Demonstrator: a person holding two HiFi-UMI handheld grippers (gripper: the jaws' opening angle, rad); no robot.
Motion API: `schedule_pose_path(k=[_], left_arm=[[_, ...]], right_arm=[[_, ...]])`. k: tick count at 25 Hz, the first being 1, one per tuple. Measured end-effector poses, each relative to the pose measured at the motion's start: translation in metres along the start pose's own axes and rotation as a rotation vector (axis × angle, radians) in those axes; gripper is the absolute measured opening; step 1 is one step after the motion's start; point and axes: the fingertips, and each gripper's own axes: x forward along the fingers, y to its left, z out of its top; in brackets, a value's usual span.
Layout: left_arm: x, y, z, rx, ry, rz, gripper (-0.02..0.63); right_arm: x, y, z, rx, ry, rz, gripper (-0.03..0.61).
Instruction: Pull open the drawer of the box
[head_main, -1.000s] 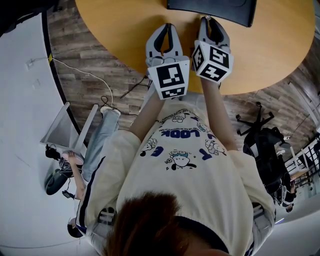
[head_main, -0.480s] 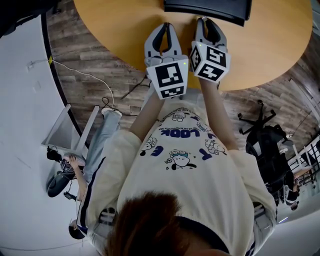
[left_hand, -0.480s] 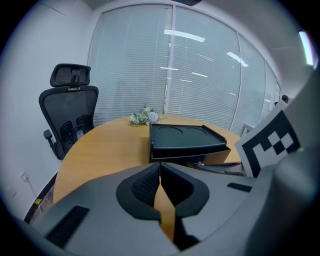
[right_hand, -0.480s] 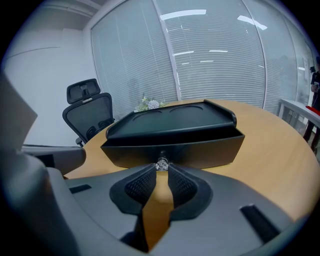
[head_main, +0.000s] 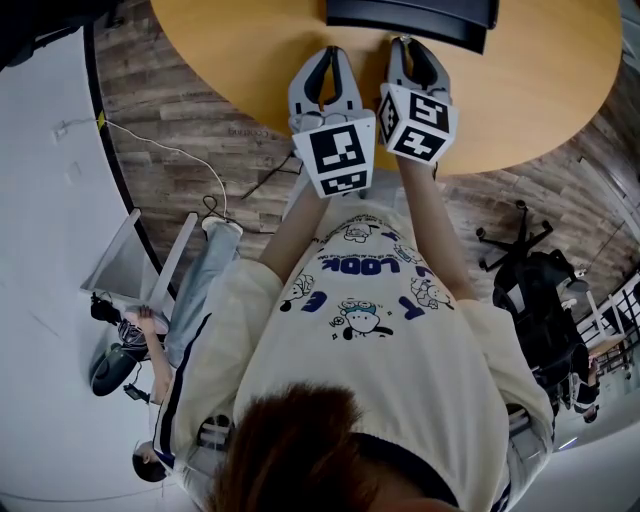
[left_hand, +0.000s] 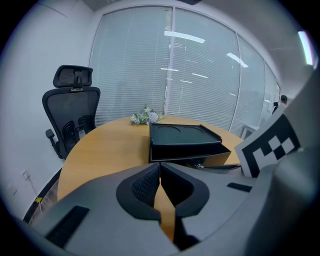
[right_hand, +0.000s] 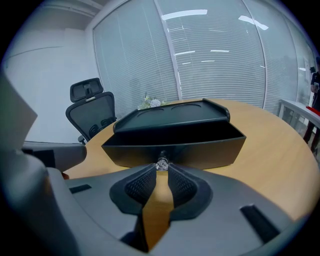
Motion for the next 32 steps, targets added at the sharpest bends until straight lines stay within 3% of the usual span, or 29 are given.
schedule_pose_path(k=[32], left_arm=[[-0.028, -0.007, -0.020, -0.023, -0.009, 0.006, 0.018]], right_arm=[[-0.028, 0.008, -0.033, -0.002, 0.029, 0.028, 0.087]])
